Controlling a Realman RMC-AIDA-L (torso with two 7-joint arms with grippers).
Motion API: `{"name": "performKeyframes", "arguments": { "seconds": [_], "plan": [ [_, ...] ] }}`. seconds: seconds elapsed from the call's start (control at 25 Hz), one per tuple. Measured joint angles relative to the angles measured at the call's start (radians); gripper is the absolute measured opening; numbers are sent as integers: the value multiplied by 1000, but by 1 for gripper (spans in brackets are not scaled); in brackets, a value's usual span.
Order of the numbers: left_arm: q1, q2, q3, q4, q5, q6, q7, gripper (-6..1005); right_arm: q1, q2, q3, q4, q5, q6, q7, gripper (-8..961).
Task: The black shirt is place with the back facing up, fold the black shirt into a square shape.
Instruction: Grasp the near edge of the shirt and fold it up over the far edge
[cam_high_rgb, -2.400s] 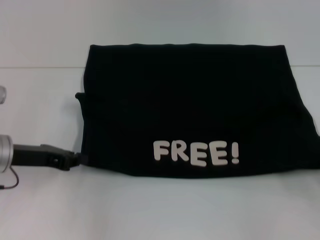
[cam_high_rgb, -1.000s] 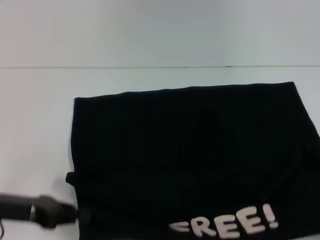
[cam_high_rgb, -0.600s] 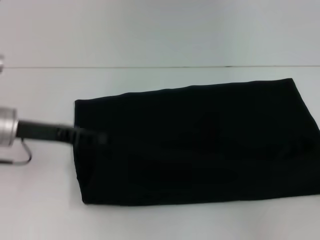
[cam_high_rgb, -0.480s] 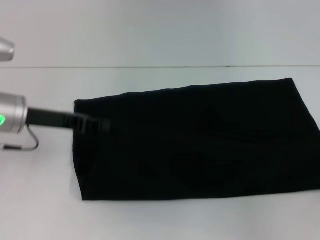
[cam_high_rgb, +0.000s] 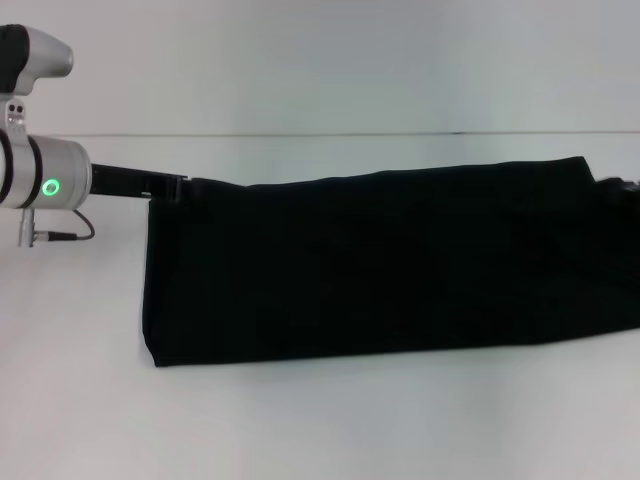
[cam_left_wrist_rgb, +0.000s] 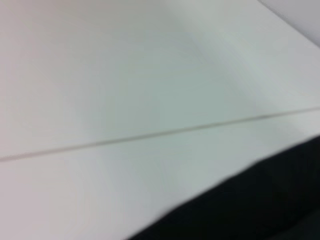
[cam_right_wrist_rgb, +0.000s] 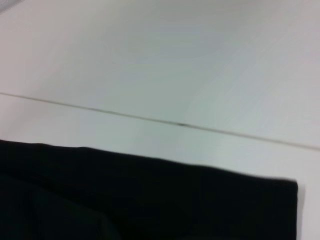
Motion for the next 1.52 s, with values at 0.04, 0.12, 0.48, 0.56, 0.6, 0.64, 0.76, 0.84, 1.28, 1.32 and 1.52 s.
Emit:
{"name": "performKeyframes", "arguments": {
  "seconds": [0.04,0.12,0.48,0.56,0.6,0.64,0.76,0.84,1.28,1.32,1.52],
  "plan": [
    [-3,-2,3,-4,0,-27,0,1,18,2,-13,18,0,38,-1,49],
    [-9,-5,12,-10,0,-75,0,1,52,10,-45,46,0,110,-1,49],
    [-20,-15,21,-14,-2,-201,0,2,156,26,-98,81,6,289,9,48],
    [-20,-17,19,-13,-2,-217,0,2,165,26,-99,81,7,302,10,47],
    [-21,-18,18,-11,-4,-227,0,2,168,27,-99,81,7,311,10,47],
    [-21,-18,17,-10,-9,-235,0,2,170,27,-99,81,7,319,9,47],
    [-22,-18,18,-7,-39,-255,2,2,174,30,-103,82,7,338,2,47],
    [-24,-16,21,-7,-52,-263,5,2,176,30,-104,82,7,346,2,48],
    [-30,-24,27,-22,-55,-324,13,1,186,37,-107,121,12,411,-24,49],
    [-30,-24,28,-25,-55,-326,13,1,186,40,-107,126,15,418,-27,48],
    [-31,-43,36,-31,-55,-392,13,4,184,56,-107,133,33,466,-32,66]
  ]
}}
